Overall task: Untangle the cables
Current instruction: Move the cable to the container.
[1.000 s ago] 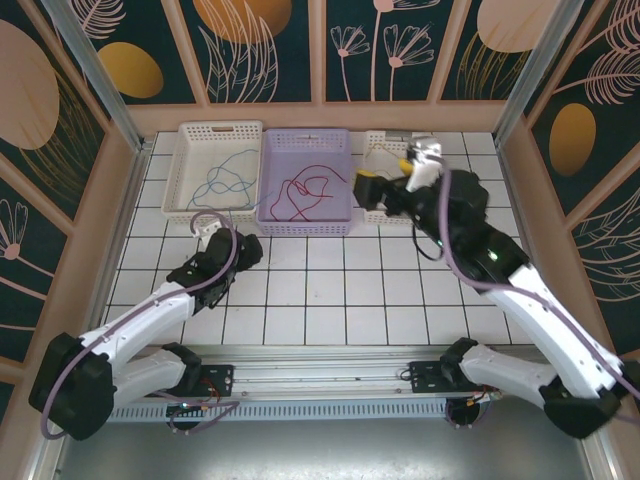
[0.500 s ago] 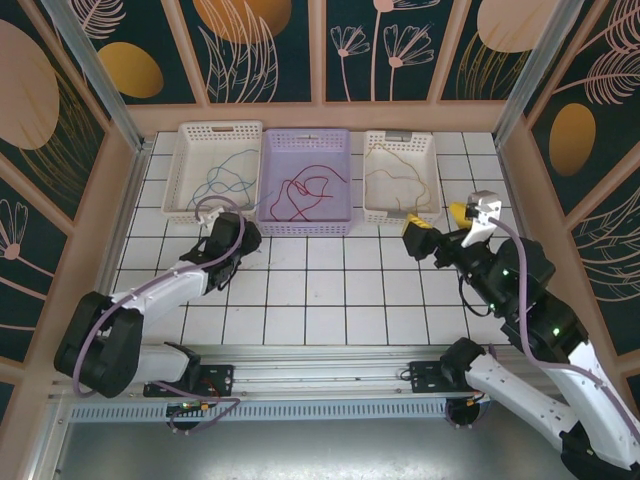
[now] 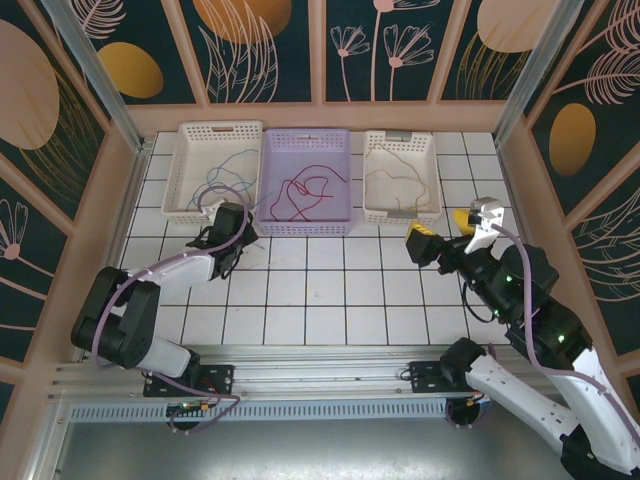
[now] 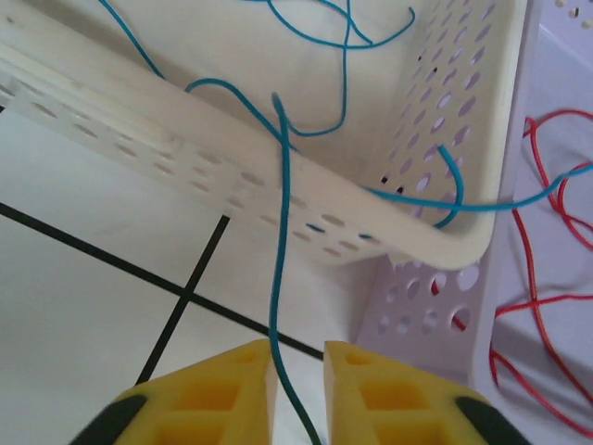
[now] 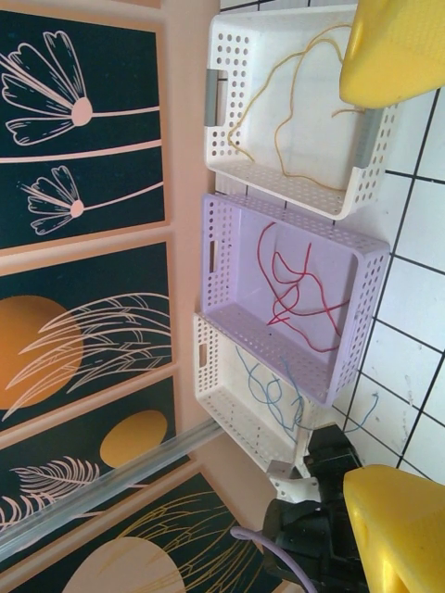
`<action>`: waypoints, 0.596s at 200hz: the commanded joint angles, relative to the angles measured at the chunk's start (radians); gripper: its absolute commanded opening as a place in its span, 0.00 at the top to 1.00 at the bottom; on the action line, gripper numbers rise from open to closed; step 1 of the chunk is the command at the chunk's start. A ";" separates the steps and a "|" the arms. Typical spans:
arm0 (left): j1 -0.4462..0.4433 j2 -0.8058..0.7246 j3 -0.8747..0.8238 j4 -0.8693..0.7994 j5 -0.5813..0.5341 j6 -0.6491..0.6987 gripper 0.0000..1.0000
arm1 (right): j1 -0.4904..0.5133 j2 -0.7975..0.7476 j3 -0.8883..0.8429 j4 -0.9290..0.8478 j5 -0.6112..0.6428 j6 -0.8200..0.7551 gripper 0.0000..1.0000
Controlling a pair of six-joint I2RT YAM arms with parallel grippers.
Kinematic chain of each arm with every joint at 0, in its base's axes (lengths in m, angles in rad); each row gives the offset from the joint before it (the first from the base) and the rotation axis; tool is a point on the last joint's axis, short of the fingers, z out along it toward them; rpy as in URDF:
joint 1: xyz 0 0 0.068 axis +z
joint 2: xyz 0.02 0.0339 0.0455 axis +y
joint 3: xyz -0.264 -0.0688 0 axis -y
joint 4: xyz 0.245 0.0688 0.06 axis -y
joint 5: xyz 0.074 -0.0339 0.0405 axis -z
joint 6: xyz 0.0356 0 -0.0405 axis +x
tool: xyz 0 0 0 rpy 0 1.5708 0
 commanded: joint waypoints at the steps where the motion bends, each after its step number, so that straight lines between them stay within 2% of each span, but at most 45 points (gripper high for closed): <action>1: 0.014 0.015 0.034 0.014 0.010 0.012 0.91 | 0.004 -0.013 -0.009 -0.005 -0.017 -0.008 0.01; 17: 0.021 0.018 0.039 0.011 0.012 0.016 1.00 | 0.005 -0.017 -0.009 -0.010 -0.021 -0.006 0.01; 69: 0.037 -0.047 0.068 -0.045 0.010 0.030 1.00 | 0.005 -0.023 -0.010 -0.011 -0.025 -0.001 0.01; 97: 0.069 -0.095 0.180 -0.132 0.006 0.072 1.00 | 0.005 -0.024 -0.020 -0.004 -0.030 0.002 0.01; 119: 0.129 -0.058 0.291 -0.196 0.032 0.107 1.00 | 0.005 -0.022 -0.029 0.004 -0.037 0.007 0.01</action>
